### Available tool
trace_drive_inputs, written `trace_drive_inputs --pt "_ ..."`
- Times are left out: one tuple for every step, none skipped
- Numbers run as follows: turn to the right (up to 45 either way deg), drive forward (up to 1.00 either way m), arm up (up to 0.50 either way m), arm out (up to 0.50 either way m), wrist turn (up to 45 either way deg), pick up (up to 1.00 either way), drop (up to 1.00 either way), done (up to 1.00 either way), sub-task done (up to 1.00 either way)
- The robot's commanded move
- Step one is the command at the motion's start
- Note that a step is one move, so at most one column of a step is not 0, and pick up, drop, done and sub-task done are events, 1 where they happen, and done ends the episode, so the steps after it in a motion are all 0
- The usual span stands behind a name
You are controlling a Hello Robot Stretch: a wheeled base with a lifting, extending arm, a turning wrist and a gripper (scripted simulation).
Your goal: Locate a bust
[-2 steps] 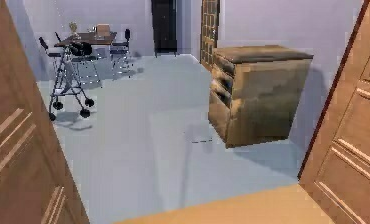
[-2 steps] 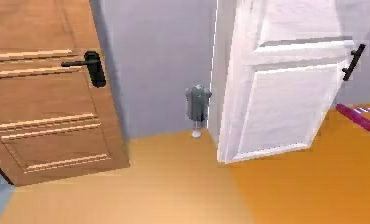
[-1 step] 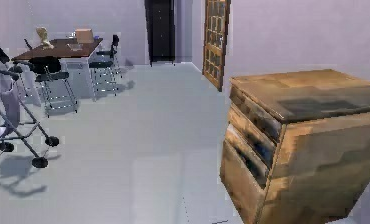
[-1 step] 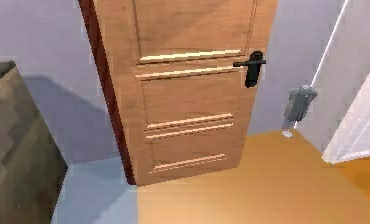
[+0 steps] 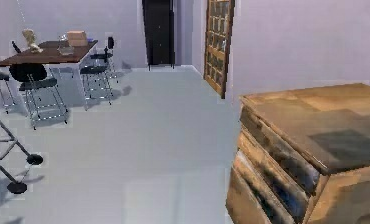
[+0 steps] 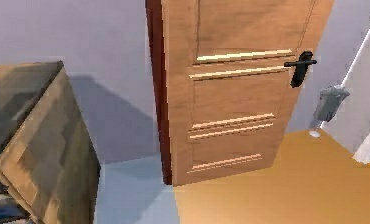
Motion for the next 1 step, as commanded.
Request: trace_drive_inputs --pt "-45.0 0.00 0.00 0.00 0.0 0.00 0.00 0.00 0.00"
